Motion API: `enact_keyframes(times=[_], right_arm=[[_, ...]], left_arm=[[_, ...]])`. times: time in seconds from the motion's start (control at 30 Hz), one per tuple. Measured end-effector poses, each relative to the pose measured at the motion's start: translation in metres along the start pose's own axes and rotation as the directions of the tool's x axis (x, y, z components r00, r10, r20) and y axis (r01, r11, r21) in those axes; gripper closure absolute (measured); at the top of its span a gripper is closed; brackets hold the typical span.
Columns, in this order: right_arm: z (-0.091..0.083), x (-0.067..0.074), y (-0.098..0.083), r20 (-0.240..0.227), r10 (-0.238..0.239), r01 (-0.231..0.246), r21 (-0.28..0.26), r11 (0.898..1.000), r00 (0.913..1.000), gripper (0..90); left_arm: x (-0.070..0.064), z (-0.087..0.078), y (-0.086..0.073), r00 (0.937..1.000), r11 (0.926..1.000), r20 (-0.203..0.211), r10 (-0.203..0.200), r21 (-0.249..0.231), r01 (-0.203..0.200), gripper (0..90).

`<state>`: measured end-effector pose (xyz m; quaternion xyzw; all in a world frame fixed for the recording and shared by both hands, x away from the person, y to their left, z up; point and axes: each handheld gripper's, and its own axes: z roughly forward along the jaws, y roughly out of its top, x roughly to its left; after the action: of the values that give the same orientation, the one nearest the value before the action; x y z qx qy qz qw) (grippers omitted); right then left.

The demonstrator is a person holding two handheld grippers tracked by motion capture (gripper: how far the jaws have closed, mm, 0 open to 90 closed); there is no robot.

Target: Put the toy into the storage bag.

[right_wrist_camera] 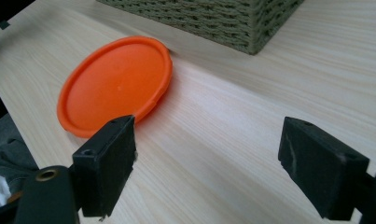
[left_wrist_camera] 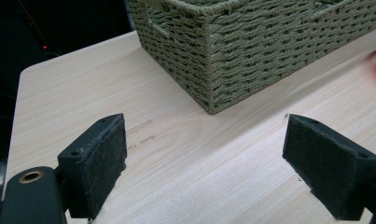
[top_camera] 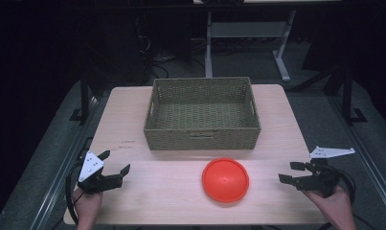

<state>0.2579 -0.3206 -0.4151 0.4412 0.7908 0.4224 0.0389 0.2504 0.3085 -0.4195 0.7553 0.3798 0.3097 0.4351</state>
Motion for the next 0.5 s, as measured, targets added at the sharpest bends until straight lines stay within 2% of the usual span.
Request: enact_keyframes(times=[0.17,0.5], right_arm=[[0.005,0.004,0.011,-0.02,-0.019,0.018,-0.002,1.0,0.9996,17.9],[0.021,0.015,0.036,-0.06,-0.052,0.054,0.044,0.998,0.9969,17.4]], left_arm=[[-0.001,-0.001,0.001,1.0,1.0,-0.002,0.004,0.001,-0.004,13.0],[-0.001,-0.002,0.0,0.9999,0.9999,-0.007,0.011,-0.003,-0.011,13.0]])
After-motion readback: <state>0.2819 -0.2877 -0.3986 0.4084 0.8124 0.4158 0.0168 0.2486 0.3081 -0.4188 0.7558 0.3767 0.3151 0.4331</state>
